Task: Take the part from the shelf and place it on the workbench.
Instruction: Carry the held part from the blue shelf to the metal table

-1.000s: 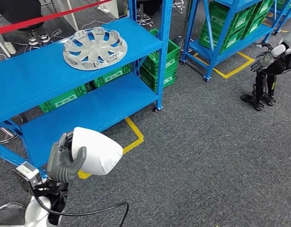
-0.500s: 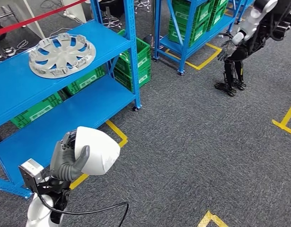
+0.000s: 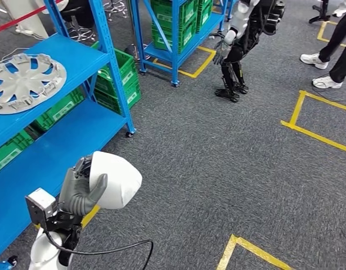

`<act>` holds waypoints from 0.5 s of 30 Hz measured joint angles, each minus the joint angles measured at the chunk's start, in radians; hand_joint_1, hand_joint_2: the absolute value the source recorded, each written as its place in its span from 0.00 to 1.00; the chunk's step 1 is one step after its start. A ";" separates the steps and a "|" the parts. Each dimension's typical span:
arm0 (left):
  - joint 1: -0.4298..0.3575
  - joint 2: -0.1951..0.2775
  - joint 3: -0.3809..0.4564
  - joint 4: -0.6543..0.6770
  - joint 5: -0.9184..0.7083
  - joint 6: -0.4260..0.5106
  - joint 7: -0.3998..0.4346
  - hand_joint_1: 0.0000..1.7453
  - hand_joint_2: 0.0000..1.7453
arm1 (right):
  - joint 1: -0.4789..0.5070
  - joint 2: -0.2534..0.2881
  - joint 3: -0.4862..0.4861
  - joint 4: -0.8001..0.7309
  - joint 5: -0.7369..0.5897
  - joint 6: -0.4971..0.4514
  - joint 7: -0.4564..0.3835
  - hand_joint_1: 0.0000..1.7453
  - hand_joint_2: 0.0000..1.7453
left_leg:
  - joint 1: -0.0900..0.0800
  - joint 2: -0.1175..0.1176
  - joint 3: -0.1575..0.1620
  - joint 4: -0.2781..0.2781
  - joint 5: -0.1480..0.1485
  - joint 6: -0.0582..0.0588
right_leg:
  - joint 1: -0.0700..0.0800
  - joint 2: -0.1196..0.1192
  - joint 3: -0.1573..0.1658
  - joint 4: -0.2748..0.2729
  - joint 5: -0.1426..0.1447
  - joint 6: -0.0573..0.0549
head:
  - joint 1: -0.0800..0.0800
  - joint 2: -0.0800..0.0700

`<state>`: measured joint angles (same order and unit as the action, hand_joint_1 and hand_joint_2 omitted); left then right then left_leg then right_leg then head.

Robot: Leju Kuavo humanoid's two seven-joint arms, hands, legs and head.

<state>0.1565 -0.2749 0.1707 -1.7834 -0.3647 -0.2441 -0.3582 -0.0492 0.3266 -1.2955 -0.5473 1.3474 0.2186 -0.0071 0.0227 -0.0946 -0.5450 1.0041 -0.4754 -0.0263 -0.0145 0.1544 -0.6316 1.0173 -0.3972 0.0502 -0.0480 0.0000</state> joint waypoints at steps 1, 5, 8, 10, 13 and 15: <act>-0.001 0.000 -0.001 0.000 -0.001 0.000 0.000 1.00 1.00 | 0.003 -0.001 0.000 0.000 -0.001 0.000 0.000 0.00 0.00 | -0.001 0.013 -0.001 -0.001 0.003 0.007 | -0.002 0.002 -0.005 -0.002 0.003 0.006 | 0.000 0.000; -0.003 0.001 -0.003 0.000 -0.002 -0.002 -0.001 1.00 1.00 | 0.005 -0.003 0.010 -0.001 -0.007 0.000 0.002 0.00 0.00 | -0.007 0.076 0.001 -0.005 0.007 0.031 | 0.006 -0.118 -0.080 0.151 -0.085 0.018 | 0.017 0.000; -0.001 0.001 0.001 0.000 -0.001 -0.003 -0.001 1.00 1.00 | 0.006 -0.003 0.018 -0.002 -0.012 0.000 0.002 0.00 0.00 | -0.014 0.128 0.001 -0.005 0.005 0.035 | 0.004 -0.147 -0.138 0.290 -0.136 0.021 | 0.018 0.000; -0.002 0.001 0.001 0.000 0.000 -0.003 -0.001 1.00 1.00 | 0.006 -0.003 0.020 -0.002 -0.017 0.000 0.002 0.00 0.00 | -0.015 0.156 0.005 -0.005 0.001 0.033 | 0.005 -0.159 -0.084 0.205 -0.088 0.018 | 0.018 0.000; -0.001 0.002 0.003 -0.001 0.002 -0.001 -0.002 1.00 1.00 | 0.005 -0.003 0.028 -0.003 -0.022 -0.002 0.002 0.00 0.00 | -0.021 0.186 0.014 -0.004 -0.007 0.020 | 0.012 -0.214 0.018 0.030 -0.033 0.005 | 0.017 0.000; 0.000 0.003 0.005 -0.003 0.005 0.001 -0.002 1.00 1.00 | 0.005 -0.003 0.035 -0.003 -0.022 -0.005 0.002 0.00 0.00 | -0.024 0.204 0.016 -0.005 -0.008 0.010 | 0.018 -0.208 0.023 0.014 -0.029 -0.008 | 0.016 0.000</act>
<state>0.1563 -0.2723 0.1758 -1.7868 -0.3596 -0.2428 -0.3605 -0.0446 0.3239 -1.2605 -0.5501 1.3250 0.2135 -0.0046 -0.0016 0.1092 -0.5293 0.9994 -0.4838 -0.0160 0.0032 -0.0539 -0.6082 1.0310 -0.4266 0.0425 -0.0317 0.0000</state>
